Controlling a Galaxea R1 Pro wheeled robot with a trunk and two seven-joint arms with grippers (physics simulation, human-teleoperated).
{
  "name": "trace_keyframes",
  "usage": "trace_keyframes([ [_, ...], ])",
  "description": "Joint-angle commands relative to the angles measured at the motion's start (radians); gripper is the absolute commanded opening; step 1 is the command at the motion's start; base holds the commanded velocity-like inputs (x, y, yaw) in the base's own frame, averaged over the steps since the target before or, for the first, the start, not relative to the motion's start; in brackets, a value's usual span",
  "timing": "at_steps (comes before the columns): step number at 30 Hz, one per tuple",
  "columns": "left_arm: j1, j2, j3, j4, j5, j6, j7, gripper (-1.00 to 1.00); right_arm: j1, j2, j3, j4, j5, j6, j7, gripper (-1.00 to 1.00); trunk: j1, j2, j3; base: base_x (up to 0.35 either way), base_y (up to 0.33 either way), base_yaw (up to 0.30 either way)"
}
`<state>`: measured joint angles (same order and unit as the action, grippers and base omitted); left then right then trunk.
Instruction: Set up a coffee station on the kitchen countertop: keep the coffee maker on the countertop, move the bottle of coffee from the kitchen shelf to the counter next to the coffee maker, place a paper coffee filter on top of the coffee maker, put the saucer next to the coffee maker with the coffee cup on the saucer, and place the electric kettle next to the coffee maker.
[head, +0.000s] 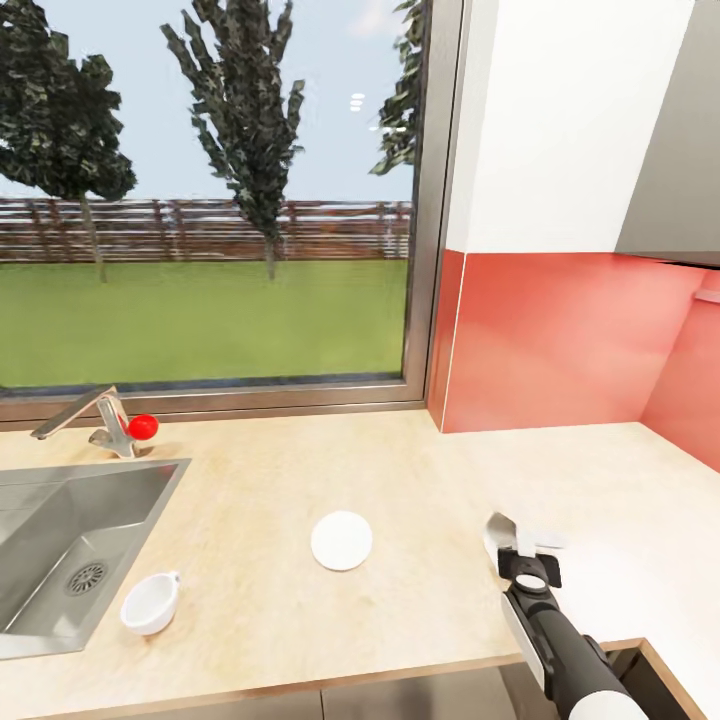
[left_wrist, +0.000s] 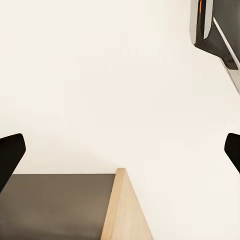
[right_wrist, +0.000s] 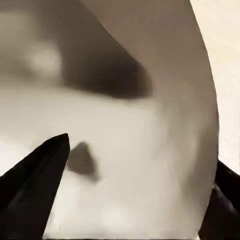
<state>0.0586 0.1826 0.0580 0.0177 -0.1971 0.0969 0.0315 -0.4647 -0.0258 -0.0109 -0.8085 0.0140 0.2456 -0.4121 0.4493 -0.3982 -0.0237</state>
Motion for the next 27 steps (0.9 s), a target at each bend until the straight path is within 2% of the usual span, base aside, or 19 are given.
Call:
trace_keyframes([
  [1,0.000,0.000,0.006,-0.001,-0.010,0.003,0.002,1.00,0.000,0.000,0.001,0.004,-0.005,0.008,-0.003,-1.00,0.001,-0.002,-0.002,0.000,0.000,0.000],
  [9,0.000,0.000,0.006,-0.001,-0.010,0.003,0.002,1.00,-0.001,0.000,0.002,0.012,-0.004,-0.028,-0.001,-1.00,0.001,-0.002,-0.002,0.000,0.000,0.000],
  [27,0.000,0.000,0.006,-0.001,-0.010,0.003,0.002,1.00,0.000,0.000,0.003,0.010,-0.004,-0.032,0.000,-1.00,0.001,-0.002,-0.002,0.000,0.000,0.000],
])
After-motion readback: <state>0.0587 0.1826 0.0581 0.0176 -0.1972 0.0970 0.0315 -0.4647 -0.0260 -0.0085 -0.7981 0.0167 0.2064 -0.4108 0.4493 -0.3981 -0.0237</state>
